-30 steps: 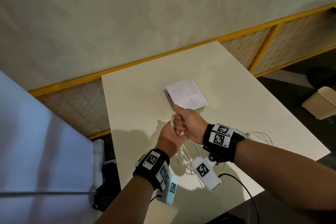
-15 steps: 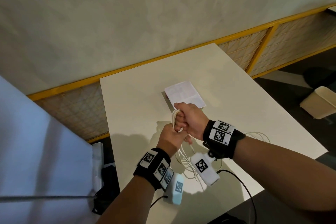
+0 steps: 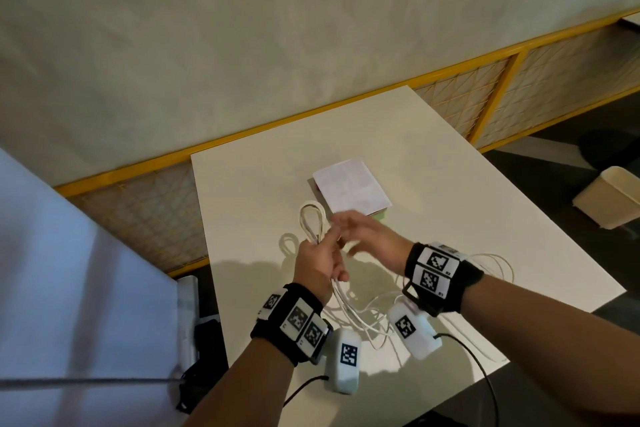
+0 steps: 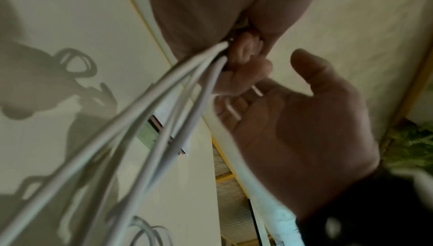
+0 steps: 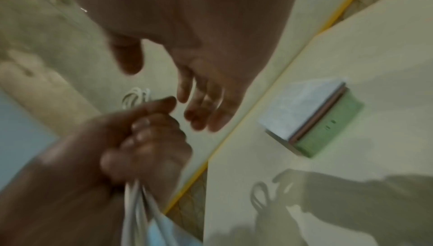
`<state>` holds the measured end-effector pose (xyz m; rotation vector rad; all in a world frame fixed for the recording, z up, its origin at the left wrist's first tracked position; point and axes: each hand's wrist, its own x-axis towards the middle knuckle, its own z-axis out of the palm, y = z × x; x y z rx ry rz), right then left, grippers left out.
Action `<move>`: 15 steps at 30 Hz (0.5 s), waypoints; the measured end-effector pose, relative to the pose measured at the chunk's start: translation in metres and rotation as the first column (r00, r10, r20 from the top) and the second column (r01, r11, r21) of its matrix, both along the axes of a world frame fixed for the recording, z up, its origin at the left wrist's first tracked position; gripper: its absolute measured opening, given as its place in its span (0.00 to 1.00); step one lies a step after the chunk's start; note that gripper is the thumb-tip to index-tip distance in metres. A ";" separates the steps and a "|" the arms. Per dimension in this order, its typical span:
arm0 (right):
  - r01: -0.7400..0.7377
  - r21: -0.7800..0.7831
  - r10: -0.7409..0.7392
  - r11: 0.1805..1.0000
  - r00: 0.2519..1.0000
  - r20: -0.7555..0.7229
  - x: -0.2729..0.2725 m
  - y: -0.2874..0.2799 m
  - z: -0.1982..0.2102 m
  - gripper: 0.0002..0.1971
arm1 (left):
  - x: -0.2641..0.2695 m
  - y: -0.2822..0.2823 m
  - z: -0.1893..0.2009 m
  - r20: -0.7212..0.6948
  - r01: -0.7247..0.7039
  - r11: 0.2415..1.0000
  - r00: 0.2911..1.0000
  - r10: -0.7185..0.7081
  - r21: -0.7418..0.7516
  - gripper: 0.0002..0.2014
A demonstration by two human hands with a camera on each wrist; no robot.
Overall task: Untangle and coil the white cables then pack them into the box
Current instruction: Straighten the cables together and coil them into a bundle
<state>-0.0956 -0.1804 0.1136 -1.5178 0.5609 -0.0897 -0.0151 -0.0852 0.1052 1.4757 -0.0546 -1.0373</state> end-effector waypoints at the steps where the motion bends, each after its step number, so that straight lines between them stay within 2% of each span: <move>1: -0.112 0.057 0.113 0.992 0.993 -0.016 -0.005 0.004 -0.010 0.21 | 0.003 -0.001 0.001 -0.030 -0.039 0.999 0.999 0.039 -0.013 0.14; 2: -0.214 0.092 0.220 0.972 0.974 -0.055 -0.008 0.010 -0.016 0.22 | 0.005 -0.002 0.004 -0.071 -0.081 0.996 0.994 0.079 -0.024 0.15; 4: -0.381 0.086 0.390 0.921 0.905 -0.169 -0.011 0.023 -0.021 0.19 | 0.011 -0.004 0.009 -0.169 -0.141 0.989 0.977 0.130 -0.052 0.19; 6: -0.463 0.030 0.455 0.886 0.854 -0.252 -0.011 0.033 -0.025 0.13 | 0.015 -0.007 0.013 -0.207 -0.138 0.987 0.971 0.118 -0.086 0.21; 9: -0.462 0.073 0.461 0.884 0.834 -0.303 -0.013 0.037 -0.027 0.11 | 0.019 -0.004 0.014 -0.170 -0.119 0.988 0.980 0.101 -0.096 0.21; 12: -0.510 0.024 0.464 0.860 0.763 -0.450 -0.023 0.023 -0.027 0.18 | 0.026 0.002 0.008 -0.110 -0.095 0.988 0.991 0.082 -0.118 0.22; 15: -0.511 0.004 0.437 0.860 0.731 -0.524 -0.033 0.009 -0.026 0.20 | 0.034 0.008 0.000 -0.052 -0.053 0.995 0.997 0.048 -0.088 0.23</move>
